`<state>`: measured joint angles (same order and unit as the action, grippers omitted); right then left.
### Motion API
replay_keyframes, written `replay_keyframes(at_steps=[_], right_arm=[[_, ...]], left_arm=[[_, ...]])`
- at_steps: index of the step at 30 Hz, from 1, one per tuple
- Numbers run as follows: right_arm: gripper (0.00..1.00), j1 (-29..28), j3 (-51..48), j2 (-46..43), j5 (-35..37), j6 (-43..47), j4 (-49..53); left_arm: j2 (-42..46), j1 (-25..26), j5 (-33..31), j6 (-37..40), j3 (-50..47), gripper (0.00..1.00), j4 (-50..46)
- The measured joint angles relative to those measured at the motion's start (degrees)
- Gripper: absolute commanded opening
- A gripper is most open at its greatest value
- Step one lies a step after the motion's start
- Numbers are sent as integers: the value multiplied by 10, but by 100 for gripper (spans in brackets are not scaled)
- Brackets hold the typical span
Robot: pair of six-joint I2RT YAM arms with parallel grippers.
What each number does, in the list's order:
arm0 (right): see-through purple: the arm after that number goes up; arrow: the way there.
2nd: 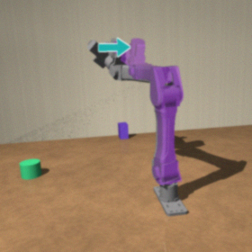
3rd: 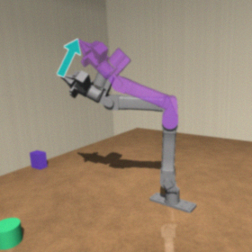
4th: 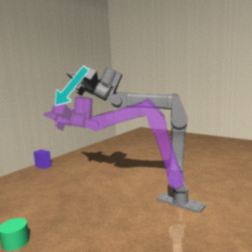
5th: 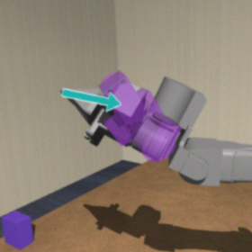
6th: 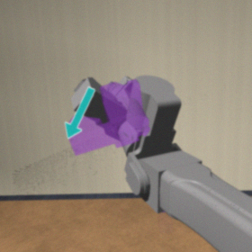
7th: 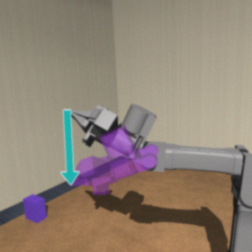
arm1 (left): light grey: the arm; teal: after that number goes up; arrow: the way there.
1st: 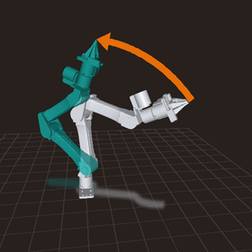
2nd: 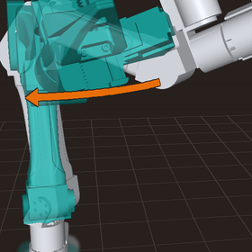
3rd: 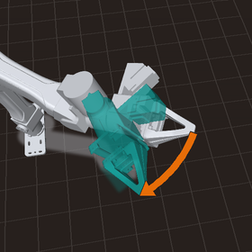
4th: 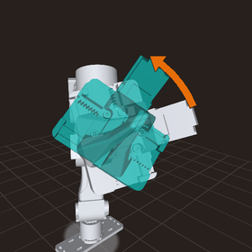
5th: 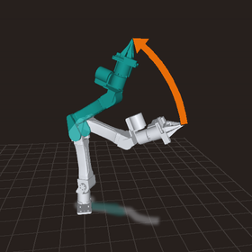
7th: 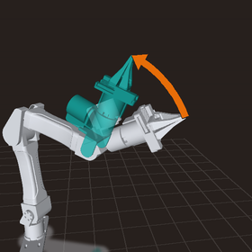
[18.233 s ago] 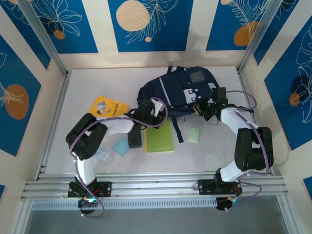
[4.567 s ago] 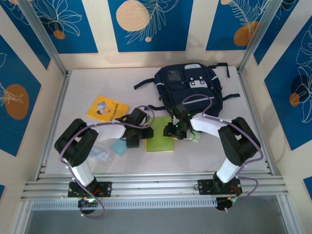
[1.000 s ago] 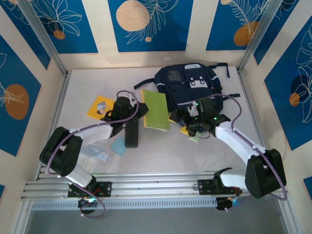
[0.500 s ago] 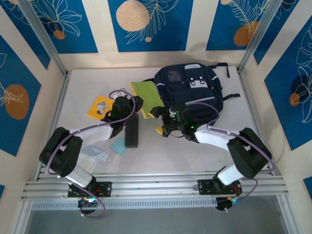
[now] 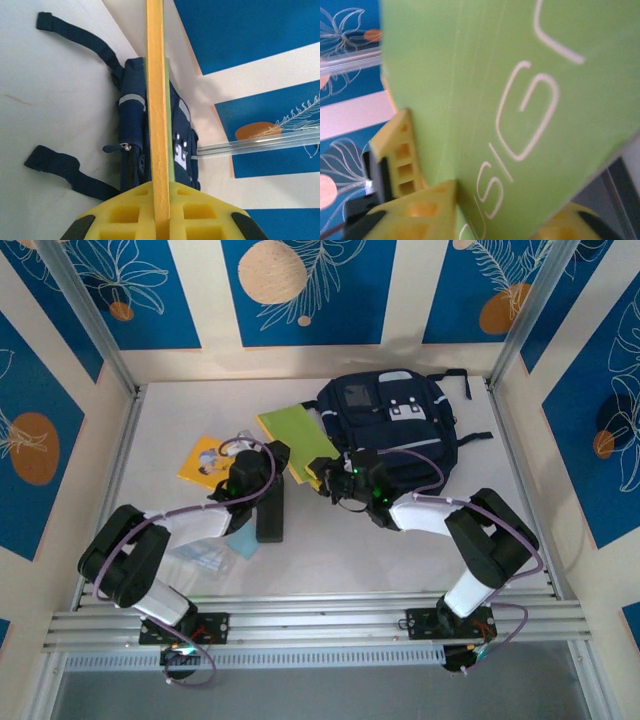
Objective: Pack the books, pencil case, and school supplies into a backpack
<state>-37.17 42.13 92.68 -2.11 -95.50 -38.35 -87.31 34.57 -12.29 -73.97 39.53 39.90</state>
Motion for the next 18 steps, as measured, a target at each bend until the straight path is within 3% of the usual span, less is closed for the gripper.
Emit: replay_keyframes(at_steps=[1,4,6,12,18], right_arm=[[8,2,0,0,-1,1,-6],[0,6,0,-2,2,8,-13],[0,17,0,-6,4,12,-10],[0,82,-5,-52,-5,59,45],[0,206,-3,-165,-44,165,172]], left_arm=[[0,0,-3,-1,-1,7,-1],[0,0,1,-7,-2,43,-3],[3,6,18,-6,-3,57,-5],[16,18,74,57,5,63,-52],[2,27,143,207,104,62,-166]])
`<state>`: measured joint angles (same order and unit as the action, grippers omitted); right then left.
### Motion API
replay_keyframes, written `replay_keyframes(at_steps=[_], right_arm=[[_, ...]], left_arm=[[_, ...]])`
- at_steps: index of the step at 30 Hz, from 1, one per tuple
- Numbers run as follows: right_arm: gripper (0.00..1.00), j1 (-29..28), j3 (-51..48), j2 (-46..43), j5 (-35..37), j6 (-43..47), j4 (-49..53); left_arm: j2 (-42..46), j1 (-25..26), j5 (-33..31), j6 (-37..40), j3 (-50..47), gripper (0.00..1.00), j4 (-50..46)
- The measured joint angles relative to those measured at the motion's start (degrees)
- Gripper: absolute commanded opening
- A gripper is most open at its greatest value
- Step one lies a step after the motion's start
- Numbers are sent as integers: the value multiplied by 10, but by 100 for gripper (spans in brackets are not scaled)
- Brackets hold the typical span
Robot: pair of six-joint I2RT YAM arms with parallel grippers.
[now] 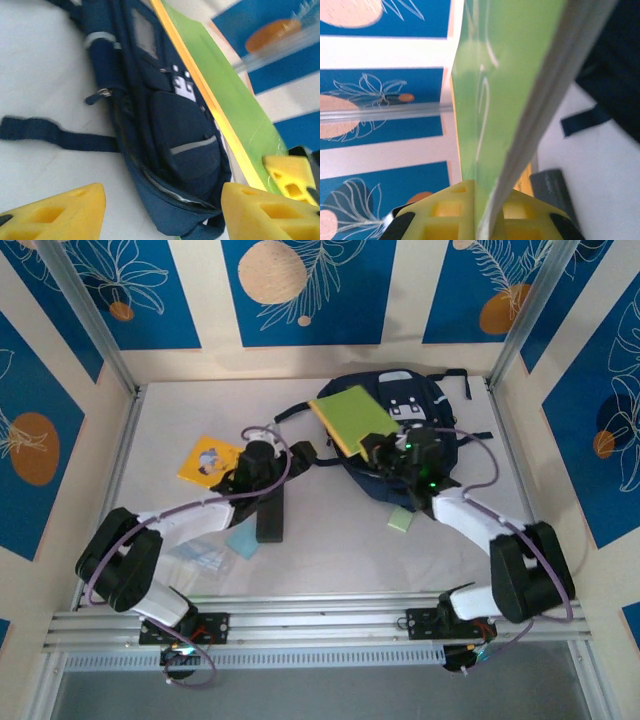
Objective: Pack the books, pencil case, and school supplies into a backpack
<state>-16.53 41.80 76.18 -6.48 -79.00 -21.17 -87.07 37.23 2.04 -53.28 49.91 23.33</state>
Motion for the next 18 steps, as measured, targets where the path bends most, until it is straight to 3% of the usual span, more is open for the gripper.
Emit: replay_keyframes(at_steps=[10,14,18], right_arm=[[0,231,43,-113,-89,173,233],[0,302,43,-119,-133,210,287],[0,343,39,-119,-164,229,310]], left_arm=[[-182,29,114,268,286,59,-193],[-274,38,117,356,401,62,-288],[-370,45,92,383,533,62,-383]])
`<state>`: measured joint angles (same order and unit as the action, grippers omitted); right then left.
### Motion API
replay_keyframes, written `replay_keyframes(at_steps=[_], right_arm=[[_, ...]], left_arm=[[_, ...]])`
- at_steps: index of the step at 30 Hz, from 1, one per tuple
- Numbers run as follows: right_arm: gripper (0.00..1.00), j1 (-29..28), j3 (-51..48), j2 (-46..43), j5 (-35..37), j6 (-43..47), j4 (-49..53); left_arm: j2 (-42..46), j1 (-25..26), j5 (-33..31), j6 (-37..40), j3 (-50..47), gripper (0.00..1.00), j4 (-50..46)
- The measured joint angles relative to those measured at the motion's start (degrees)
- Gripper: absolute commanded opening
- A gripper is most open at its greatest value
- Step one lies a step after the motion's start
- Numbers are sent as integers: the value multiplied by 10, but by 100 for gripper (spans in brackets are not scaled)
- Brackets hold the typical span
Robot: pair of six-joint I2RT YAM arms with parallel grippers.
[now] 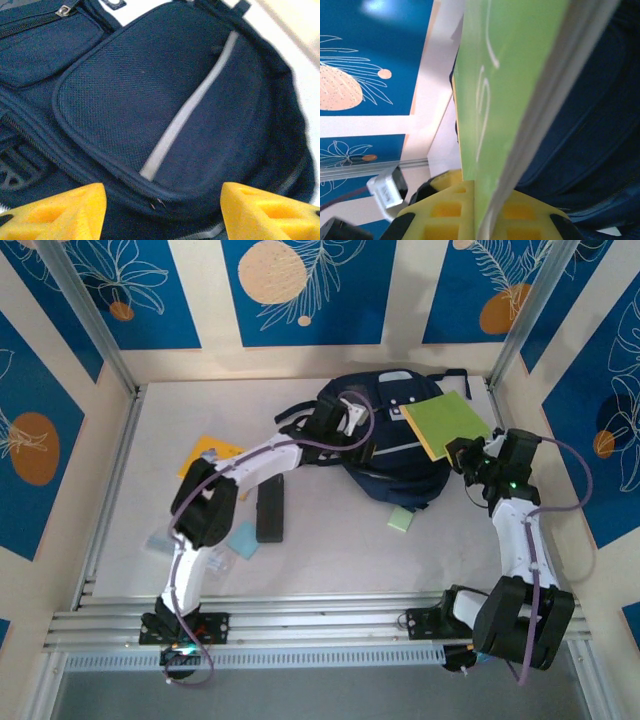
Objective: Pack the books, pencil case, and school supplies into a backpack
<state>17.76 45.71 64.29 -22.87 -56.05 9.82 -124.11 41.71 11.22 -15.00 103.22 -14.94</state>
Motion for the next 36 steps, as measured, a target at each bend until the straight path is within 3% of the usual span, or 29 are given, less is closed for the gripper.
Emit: replay_keyframes(at_steps=[10,11,13,15,18,21,26,32,36], right_arm=[[0,8,-23,-24,-18,29,27],[0,9,-24,-26,-18,32,28],[0,10,-25,-29,-16,37,31],[0,11,-31,-31,-6,45,33],[0,13,-58,-32,17,56,32],[0,18,-96,-15,30,63,25],[0,16,-130,64,16,67,-28],[0,-36,-102,162,-19,84,-77],[0,-84,-61,196,-20,96,-79]], left_arm=[[-130,1,-80,-81,155,65,-112],[-136,1,-85,-87,162,62,-116],[-148,0,-97,-102,179,34,-124],[-157,0,-107,-116,187,15,-125],[-156,-1,-116,-132,181,8,-116],[-128,-2,-126,-144,116,0,-64],[-33,-7,-141,-166,-60,0,32],[71,-19,-148,-181,-227,0,90],[118,-23,-154,-184,-288,11,96]])
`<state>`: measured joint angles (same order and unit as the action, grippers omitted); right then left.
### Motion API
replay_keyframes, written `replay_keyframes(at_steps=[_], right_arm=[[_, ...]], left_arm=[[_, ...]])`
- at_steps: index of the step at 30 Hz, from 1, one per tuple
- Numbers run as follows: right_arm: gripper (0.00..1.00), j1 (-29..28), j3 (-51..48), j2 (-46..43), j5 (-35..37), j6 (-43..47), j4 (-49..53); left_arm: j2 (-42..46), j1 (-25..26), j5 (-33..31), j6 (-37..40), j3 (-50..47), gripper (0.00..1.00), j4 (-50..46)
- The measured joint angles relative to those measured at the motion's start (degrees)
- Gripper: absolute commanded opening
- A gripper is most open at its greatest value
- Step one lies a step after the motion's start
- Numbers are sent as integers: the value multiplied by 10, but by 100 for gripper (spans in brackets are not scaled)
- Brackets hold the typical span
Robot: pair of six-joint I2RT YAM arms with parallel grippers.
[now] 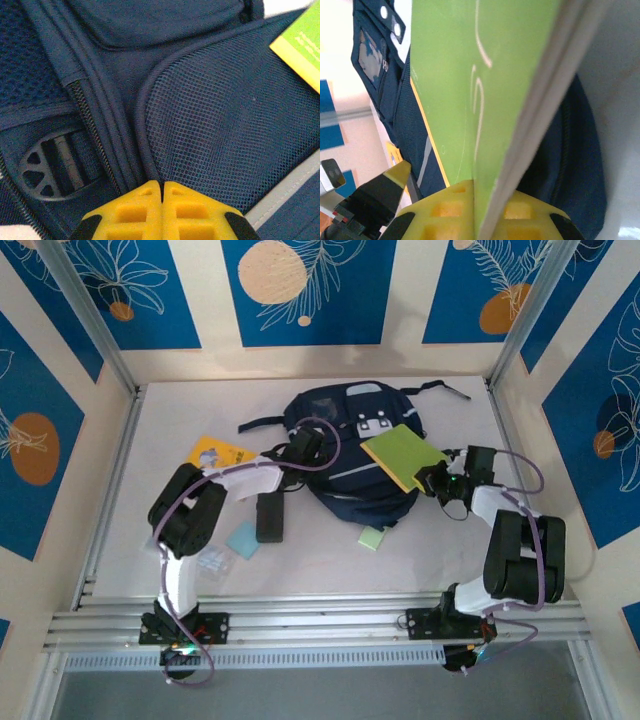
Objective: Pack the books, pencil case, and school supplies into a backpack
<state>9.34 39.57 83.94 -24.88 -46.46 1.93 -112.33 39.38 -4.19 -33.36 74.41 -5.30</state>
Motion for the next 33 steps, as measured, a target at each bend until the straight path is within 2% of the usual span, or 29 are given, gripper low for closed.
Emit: replay_keyframes(at_steps=[2,4,7,15,18,25,33], right_arm=[[0,-12,14,5,2,1,2],[0,-18,28,6,2,5,8],[0,-15,47,3,2,14,29],[0,22,75,-87,6,30,115],[0,42,79,-120,3,35,141],[0,55,79,-146,-6,39,179],[0,57,79,-152,-7,41,188]], left_arm=[[12,-3,1,12,-9,23,-7],[21,-4,13,35,-9,40,-20],[37,-4,46,82,-6,50,-51],[59,7,159,235,54,52,-135],[59,19,190,290,71,55,-163],[31,35,226,384,120,61,-229],[-17,35,250,429,142,61,-272]])
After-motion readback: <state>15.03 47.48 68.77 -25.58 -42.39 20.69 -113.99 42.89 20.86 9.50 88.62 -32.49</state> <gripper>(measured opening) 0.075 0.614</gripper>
